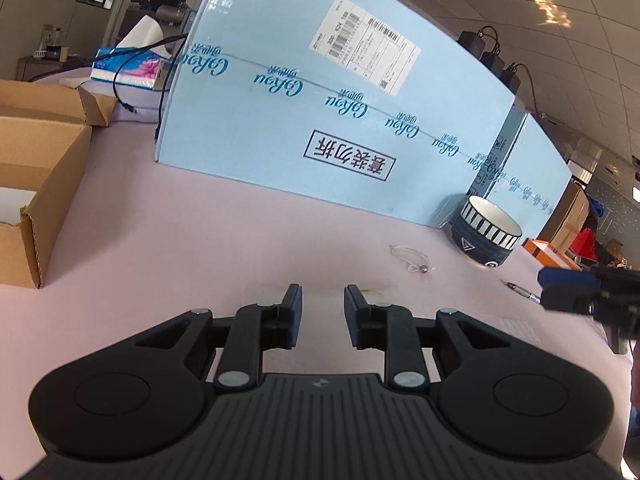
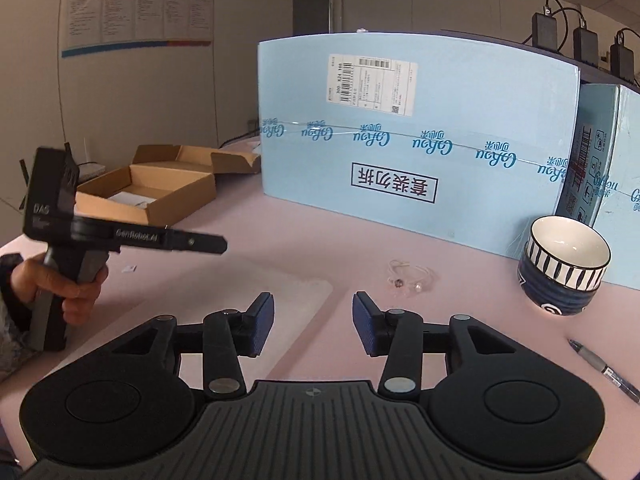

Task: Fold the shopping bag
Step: 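Open the right gripper to drop the cord on the table, then move the right gripper to the edge of the white bag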

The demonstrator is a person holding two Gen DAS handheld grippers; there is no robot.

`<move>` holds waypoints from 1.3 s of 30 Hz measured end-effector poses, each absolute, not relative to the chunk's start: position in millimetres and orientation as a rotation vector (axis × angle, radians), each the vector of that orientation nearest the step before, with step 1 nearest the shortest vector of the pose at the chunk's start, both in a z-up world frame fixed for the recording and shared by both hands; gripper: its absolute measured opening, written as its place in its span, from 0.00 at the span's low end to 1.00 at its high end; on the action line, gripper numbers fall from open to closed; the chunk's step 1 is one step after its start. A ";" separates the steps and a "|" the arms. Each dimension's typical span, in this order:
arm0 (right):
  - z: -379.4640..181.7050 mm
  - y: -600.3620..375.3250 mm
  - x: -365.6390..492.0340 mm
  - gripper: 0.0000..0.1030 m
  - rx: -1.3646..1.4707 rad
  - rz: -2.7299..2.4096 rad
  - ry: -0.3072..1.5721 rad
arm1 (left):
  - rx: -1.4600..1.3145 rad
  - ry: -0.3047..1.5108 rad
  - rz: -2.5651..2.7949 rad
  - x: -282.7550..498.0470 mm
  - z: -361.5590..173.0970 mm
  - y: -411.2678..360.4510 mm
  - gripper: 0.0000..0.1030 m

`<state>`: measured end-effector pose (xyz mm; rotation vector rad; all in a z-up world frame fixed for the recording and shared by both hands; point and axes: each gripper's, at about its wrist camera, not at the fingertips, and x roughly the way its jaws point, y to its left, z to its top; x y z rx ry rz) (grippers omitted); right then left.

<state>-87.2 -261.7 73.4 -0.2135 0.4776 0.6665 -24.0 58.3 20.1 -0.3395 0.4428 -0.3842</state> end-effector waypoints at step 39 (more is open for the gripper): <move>-23.1 -232.7 -239.2 0.50 -1.801 1.092 -0.489 | 0.075 0.607 -0.515 -194.4 -0.9 5.4 0.53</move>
